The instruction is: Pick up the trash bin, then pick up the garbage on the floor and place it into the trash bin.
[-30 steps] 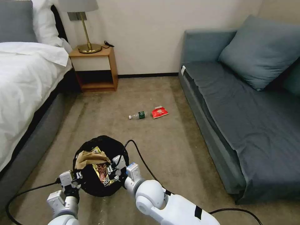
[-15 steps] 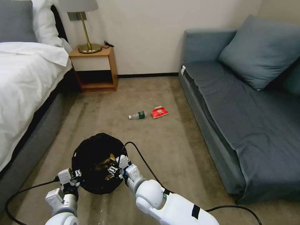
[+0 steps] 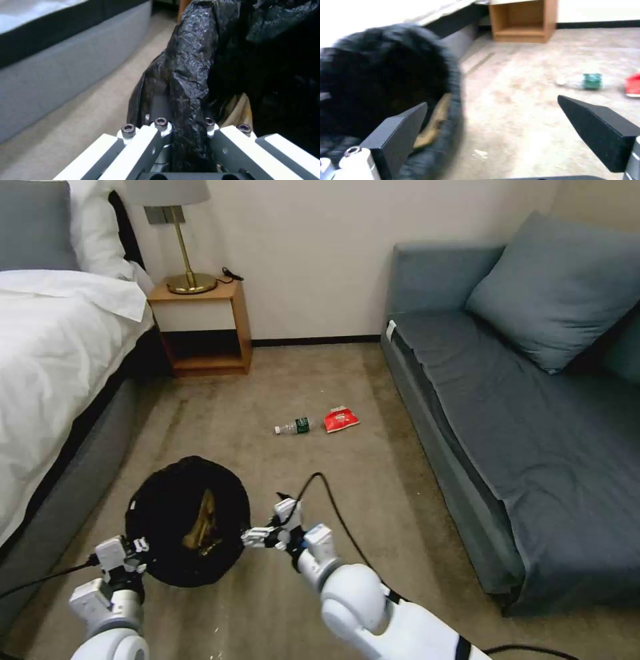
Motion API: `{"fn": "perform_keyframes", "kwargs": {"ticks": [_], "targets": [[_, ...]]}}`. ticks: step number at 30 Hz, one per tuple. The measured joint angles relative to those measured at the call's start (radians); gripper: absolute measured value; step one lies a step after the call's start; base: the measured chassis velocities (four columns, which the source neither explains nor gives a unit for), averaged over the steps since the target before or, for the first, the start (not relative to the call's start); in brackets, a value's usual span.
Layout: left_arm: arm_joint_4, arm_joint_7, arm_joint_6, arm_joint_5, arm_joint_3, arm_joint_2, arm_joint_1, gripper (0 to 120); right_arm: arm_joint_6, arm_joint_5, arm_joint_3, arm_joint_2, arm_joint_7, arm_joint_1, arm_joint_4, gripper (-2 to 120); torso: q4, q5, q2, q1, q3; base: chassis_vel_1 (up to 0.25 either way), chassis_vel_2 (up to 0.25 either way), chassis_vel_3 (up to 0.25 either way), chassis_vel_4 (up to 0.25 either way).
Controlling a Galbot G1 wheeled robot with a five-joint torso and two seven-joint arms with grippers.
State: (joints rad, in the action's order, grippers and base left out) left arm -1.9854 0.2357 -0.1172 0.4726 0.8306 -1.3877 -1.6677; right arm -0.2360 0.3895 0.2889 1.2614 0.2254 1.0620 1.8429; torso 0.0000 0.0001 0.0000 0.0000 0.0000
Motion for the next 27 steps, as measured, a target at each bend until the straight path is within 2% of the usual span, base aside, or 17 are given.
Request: {"fn": "perform_keyframes", "kwargs": {"ticks": [6, 8, 15, 20, 27], "targets": [[-0.002, 0.003, -0.001, -0.003, 0.02, 0.003, 0.0, 3, -0.016, 0.001, -0.072, -0.024, -0.012, 0.027, -0.02, 100, -0.0002, -0.0001, 0.0, 0.0, 0.0, 0.0, 0.0, 0.0, 0.0], [-0.008, 0.012, -0.002, -0.004, 0.025, 0.002, -0.006, 3, -0.026, -0.004, -0.125, -0.027, -0.017, 0.022, -0.083, 100, -0.0002, -0.0002, 0.0, 0.0, 0.0, 0.0, 0.0, 0.0, 0.0], [-0.008, 0.019, -0.001, -0.008, 0.029, -0.001, -0.024, 3, -0.073, 0.009, -0.184, -0.001, 0.002, 0.002, -0.168, 100, 0.0, 0.0, 0.0, 0.0, 0.0, 0.0, 0.0, 0.0, 0.0], [-0.002, 0.019, 0.018, -0.015, 0.031, 0.002, -0.032, 3, -0.035, -0.006, -0.196, 0.008, -0.003, -0.011, -0.228, 100, -0.0001, -0.0001, 0.0, 0.0, 0.0, 0.0, 0.0, 0.0, 0.0], [0.003, 0.02, 0.025, -0.027, 0.026, 0.001, -0.035, 3, -0.013, -0.01, -0.192, 0.016, -0.006, -0.018, -0.242, 100, 0.0, -0.0001, 0.0, 0.0, 0.0, -0.029, 0.018, 0.027, -0.022]]}}
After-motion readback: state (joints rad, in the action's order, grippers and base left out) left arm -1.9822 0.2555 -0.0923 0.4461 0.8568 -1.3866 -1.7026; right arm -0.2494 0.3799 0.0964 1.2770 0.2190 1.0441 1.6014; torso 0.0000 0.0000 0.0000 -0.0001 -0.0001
